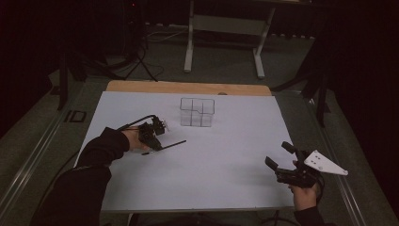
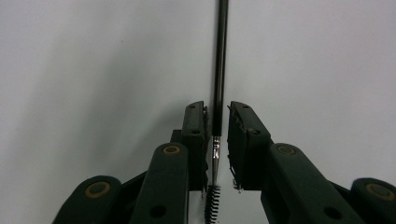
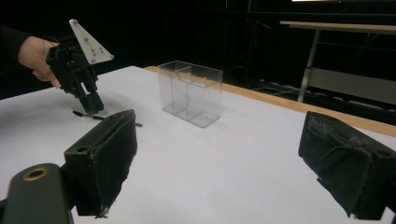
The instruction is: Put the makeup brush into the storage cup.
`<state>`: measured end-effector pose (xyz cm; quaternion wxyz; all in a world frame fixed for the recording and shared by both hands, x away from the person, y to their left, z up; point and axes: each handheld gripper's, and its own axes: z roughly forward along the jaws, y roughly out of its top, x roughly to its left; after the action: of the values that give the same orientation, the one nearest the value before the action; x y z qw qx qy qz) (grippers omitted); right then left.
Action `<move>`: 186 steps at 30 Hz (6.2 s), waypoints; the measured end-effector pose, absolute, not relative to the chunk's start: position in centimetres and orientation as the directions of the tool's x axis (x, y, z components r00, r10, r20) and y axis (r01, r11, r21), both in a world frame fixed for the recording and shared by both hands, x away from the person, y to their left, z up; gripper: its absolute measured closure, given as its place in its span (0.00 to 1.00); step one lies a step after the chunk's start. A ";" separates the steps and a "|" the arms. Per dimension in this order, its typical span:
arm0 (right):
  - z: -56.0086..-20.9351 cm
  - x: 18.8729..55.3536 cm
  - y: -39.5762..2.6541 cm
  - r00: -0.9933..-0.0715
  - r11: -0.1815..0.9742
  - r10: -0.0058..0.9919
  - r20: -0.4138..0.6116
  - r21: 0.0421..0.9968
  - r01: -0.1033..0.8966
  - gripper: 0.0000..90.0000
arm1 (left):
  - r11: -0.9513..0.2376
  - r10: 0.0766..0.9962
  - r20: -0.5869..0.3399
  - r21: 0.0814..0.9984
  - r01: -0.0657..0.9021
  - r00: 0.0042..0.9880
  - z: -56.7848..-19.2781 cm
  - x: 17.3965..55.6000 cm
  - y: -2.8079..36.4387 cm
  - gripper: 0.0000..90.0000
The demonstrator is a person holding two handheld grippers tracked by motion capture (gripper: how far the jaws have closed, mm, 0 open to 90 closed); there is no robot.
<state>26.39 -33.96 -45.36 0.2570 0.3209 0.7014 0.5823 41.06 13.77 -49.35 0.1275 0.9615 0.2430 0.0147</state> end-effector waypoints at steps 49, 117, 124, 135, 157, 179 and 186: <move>-45.6 26.6 -33.8 -0.661 0.126 0.750 0.019 0.977 0.170 0.12 | -0.911 0.302 -0.038 0.284 0.300 0.953 -46.2 39.5 11.8 0.96; -43.8 36.0 -20.9 -0.946 0.822 0.269 0.183 0.468 0.324 0.61 | -0.948 -0.127 0.182 0.269 -0.173 0.975 -41.4 34.5 -0.2 0.96; -44.5 36.2 -20.0 -0.949 0.863 0.244 0.200 0.402 0.306 0.73 | -0.947 -0.150 0.173 0.257 -0.191 0.973 -41.4 34.1 -0.7 0.96; -45.4 36.0 -19.0 -0.956 0.895 0.170 0.238 0.369 0.251 0.94 | -0.946 -0.141 0.152 0.271 -0.179 0.978 -41.8 34.1 -0.8 0.95; -46.7 34.8 -21.4 -0.977 0.860 0.137 0.164 0.471 0.199 0.95 | -0.804 0.097 0.041 0.593 0.055 0.994 -42.2 35.8 4.6 0.59; -46.2 34.5 -22.5 -0.981 0.736 0.187 0.051 0.653 0.175 0.95 | -0.512 0.273 -0.155 0.812 0.280 0.949 -45.4 35.7 10.4 0.47; -46.0 34.4 -22.6 -0.978 0.682 0.200 0.053 0.709 0.178 0.94 | -0.413 0.268 -0.208 0.857 0.307 0.941 -47.3 35.5 10.3 0.48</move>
<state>34.42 -22.61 -45.99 0.0142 0.1028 0.9170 0.3852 35.50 10.28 -47.29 0.5140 0.8403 0.1711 -0.0190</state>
